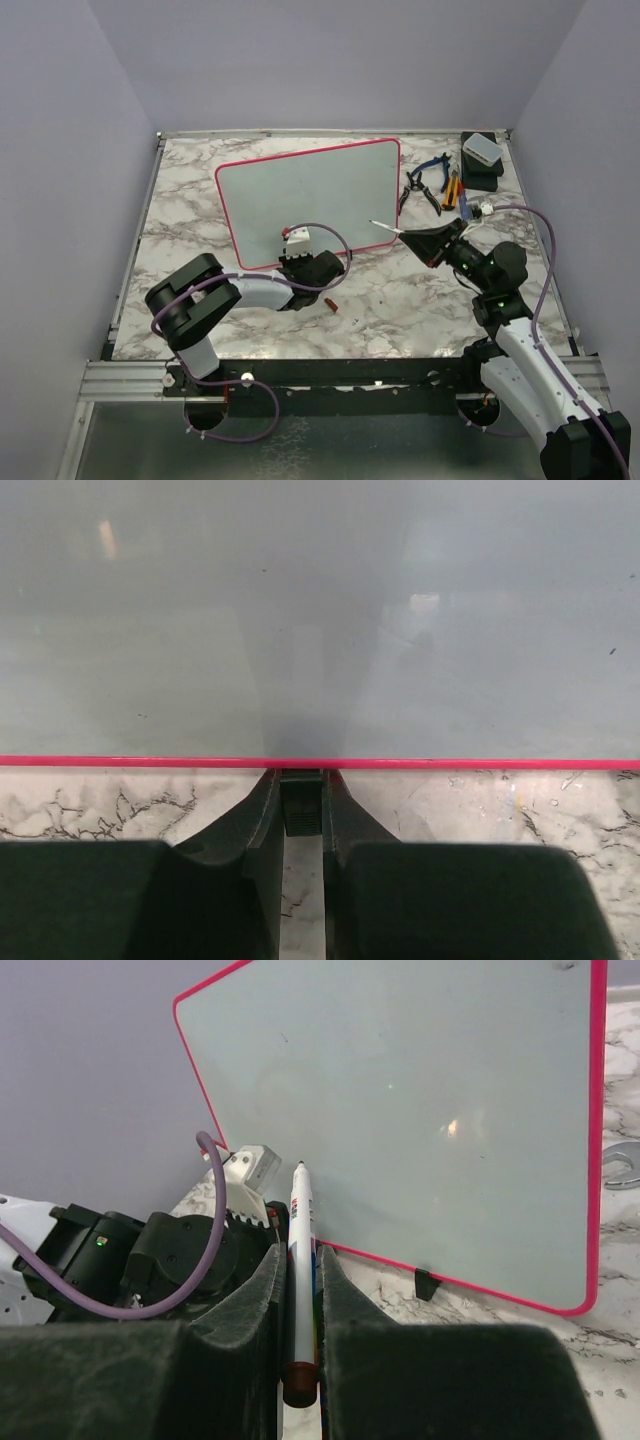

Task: Write a sentence on the whiteboard
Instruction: Move the whiteboard to the center of the board.

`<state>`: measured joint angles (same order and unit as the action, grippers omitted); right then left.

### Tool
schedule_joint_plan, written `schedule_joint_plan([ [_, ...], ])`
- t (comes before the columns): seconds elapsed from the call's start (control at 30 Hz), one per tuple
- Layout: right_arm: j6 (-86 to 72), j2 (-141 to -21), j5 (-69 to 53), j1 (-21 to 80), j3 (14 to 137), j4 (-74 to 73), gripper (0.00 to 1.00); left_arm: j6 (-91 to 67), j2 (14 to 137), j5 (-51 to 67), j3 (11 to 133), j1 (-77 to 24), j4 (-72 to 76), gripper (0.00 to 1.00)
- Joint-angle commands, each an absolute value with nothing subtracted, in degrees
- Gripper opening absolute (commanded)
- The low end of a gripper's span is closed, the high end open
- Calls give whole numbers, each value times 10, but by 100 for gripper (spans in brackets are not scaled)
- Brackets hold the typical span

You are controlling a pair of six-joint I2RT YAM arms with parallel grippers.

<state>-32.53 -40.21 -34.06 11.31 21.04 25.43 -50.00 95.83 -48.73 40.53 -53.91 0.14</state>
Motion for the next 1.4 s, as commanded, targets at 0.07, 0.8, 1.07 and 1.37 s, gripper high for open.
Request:
schedule_joint_plan([
  [0.07,-325,-387,-326,116,203,239,1,-519,990,-411,424,-570,-52,3],
  [0.8,-292,-350,-309,117,236,174,1,-438,794,-265,379,-582,-88,66],
  [1.07,-289,-355,-316,117,238,170,1,-274,653,-77,471,-506,-182,79],
  [1.37,-289,-350,-316,117,239,163,1,-133,671,201,663,-188,-242,80],
])
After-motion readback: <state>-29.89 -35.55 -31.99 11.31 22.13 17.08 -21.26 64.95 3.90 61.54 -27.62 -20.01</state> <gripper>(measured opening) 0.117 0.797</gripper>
